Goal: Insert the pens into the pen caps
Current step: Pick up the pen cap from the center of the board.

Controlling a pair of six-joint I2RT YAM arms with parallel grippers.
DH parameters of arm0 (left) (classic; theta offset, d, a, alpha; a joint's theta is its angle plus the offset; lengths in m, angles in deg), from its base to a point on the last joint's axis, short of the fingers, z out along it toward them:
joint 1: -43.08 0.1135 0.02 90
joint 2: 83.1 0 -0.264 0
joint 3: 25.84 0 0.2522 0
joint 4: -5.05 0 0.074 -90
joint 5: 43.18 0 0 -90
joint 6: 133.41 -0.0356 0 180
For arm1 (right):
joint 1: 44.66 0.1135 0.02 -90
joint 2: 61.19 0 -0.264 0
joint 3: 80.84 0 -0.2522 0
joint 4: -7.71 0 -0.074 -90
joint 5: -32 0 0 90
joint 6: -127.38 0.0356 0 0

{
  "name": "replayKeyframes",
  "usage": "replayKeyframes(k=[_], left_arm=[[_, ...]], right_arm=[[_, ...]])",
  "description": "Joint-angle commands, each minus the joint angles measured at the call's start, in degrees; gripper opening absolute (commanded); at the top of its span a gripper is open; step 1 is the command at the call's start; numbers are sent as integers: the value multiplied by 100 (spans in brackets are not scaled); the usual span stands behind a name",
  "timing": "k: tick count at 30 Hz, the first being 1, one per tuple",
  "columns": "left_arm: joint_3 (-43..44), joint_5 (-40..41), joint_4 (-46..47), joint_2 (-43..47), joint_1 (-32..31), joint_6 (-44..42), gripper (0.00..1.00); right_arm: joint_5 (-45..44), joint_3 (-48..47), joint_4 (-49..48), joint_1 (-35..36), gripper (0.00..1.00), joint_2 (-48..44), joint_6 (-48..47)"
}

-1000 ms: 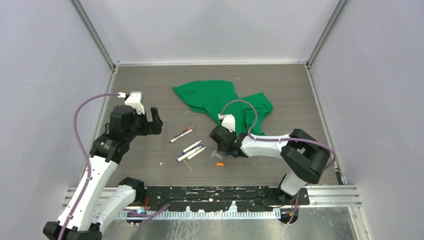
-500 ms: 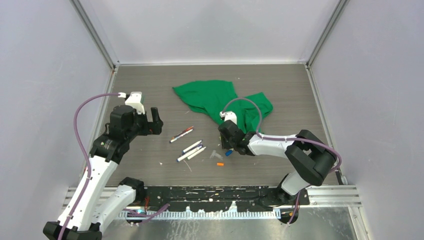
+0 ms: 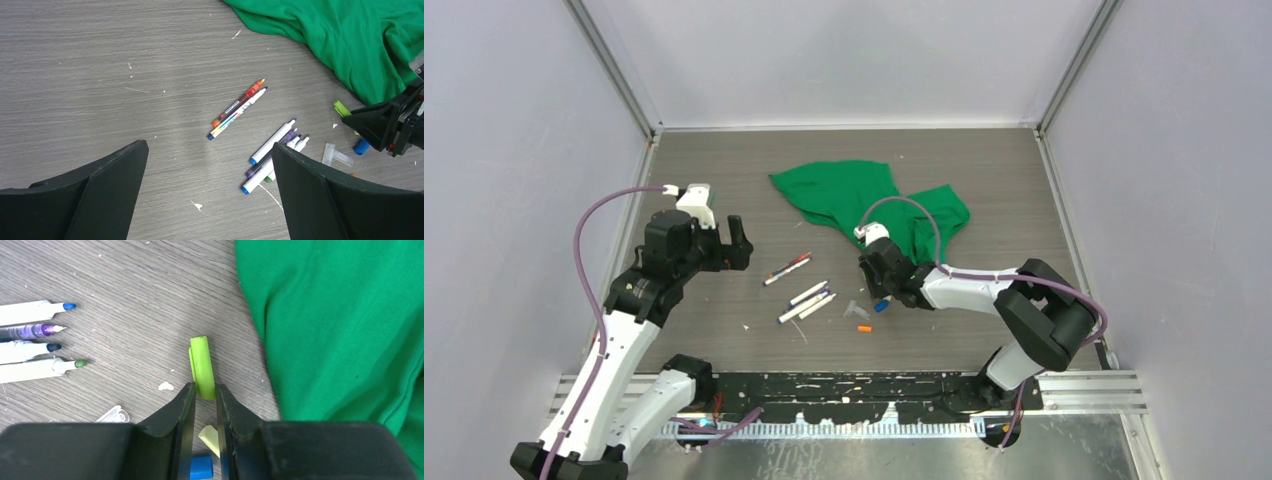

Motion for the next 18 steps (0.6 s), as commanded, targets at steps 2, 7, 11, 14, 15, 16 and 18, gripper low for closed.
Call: replayKeyframes(k=[2,7,11,14,15,16,18], left_arm=[[-17,-242,295,39,-10,-107,98],[-17,-650,351,24,-16,-49,98],[-6,-1336,440,-94,-11,343,98],[-75,-2062,500,-329,-16,722,98],[-108,-2313,541,-411,-16,857,98],[-141,-2539,557,-488,-12,908,98],[-174,-2948,550,-617,-10,919,98]], right_arm=[[330,95,-95,-33,20,-158,-452],[613,167,-317,-34,14,-293,-539],[837,180,-497,-32,13,-475,-646],[1082,130,-527,-29,12,-688,-727],[1163,123,-536,-32,12,-770,-746],[1241,119,-548,-33,12,-859,-767],[1337,104,-531,-34,12,-1062,-790]])
